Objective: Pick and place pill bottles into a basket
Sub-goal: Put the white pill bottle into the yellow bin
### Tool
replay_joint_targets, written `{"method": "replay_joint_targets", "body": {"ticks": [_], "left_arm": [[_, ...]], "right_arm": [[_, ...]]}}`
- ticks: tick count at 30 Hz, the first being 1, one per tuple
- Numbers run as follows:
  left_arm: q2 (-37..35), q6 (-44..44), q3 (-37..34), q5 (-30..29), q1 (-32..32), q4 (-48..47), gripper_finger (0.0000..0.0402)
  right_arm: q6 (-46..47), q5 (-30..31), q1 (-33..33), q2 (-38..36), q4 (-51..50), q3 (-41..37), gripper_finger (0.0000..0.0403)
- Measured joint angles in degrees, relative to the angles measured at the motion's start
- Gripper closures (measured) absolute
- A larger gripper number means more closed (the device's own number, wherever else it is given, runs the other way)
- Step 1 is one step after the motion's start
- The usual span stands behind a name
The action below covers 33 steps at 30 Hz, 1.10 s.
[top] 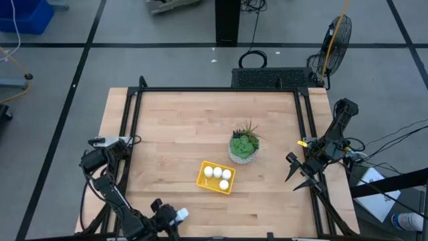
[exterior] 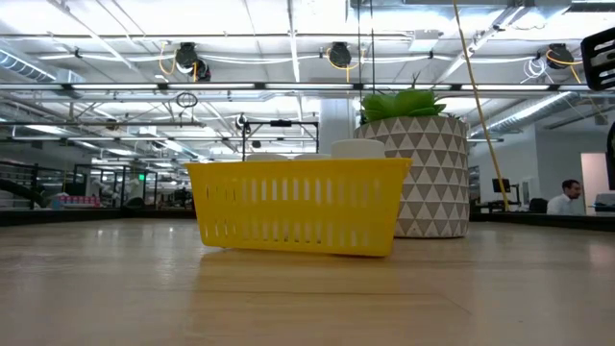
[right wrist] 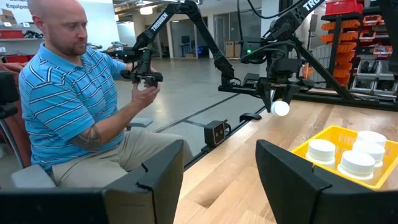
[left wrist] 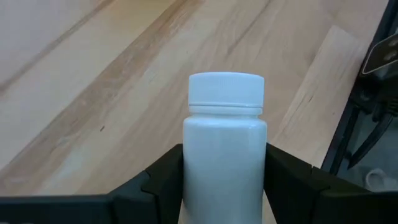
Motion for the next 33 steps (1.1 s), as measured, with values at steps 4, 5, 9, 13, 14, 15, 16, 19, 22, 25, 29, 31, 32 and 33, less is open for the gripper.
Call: {"method": "replay_joint_targets", "body": {"ticks": [4,5,9,13,14,15,16,19,22,25,29,31,32,33], "left_arm": [[0.0,1.94,0.0,-1.12,0.04,0.61,0.0217],[0.0,1.92,0.02,-1.16,0.04,0.66,0.0217],[0.0,1.92,0.02,-1.18,0.04,0.82,0.0204],[0.0,1.98,0.02,-1.16,0.04,1.03,0.0208],[0.0,2.06,0.02,-1.18,0.04,1.05,0.0211],[0.0,2.08,0.02,-1.16,0.04,1.03,0.0213],[0.0,2.08,0.02,-1.16,0.04,1.03,0.0215],[0.0,2.37,0.02,-1.16,0.04,1.01,0.0214],[0.0,2.47,0.02,-1.16,0.04,1.01,0.0205],[0.0,2.45,0.02,-1.14,0.04,1.03,0.0203],[0.0,2.45,0.02,-0.99,0.04,1.07,0.0214],[0.0,2.44,0.02,-0.99,0.04,1.07,0.0216],[0.0,2.43,0.02,-0.98,0.04,1.07,0.0215],[0.0,2.43,0.02,-0.98,0.04,1.07,0.0212]], "right_arm": [[-0.01,0.0,-0.01,0.0,0.0,0.0,0.0209],[0.0,-0.02,-0.01,0.0,0.0,0.0,0.0209],[0.0,-0.01,0.02,-0.01,0.0,0.0,0.0209],[-0.02,-0.02,0.01,-0.01,0.0,0.0,0.0209],[0.0,0.0,0.02,0.0,0.0,0.0,0.0209],[-0.02,0.0,0.02,0.0,0.0,0.0,0.0209],[-0.02,0.0,-0.01,-0.02,0.0,0.0,0.0209],[-0.02,-0.01,0.0,-0.01,0.0,0.0,0.0209],[-0.02,0.0,0.0,-0.02,0.0,0.0,0.0209],[-0.01,-0.01,0.02,0.0,0.0,0.0,0.0209],[-0.02,-0.02,0.02,0.0,0.0,0.0,0.0209],[-0.01,0.0,0.0,-0.02,0.0,0.0,0.0209],[-0.02,-0.02,0.02,-0.01,0.0,0.0,0.0209],[-0.01,-0.01,-0.01,-0.01,0.0,0.0,0.0209]]}}
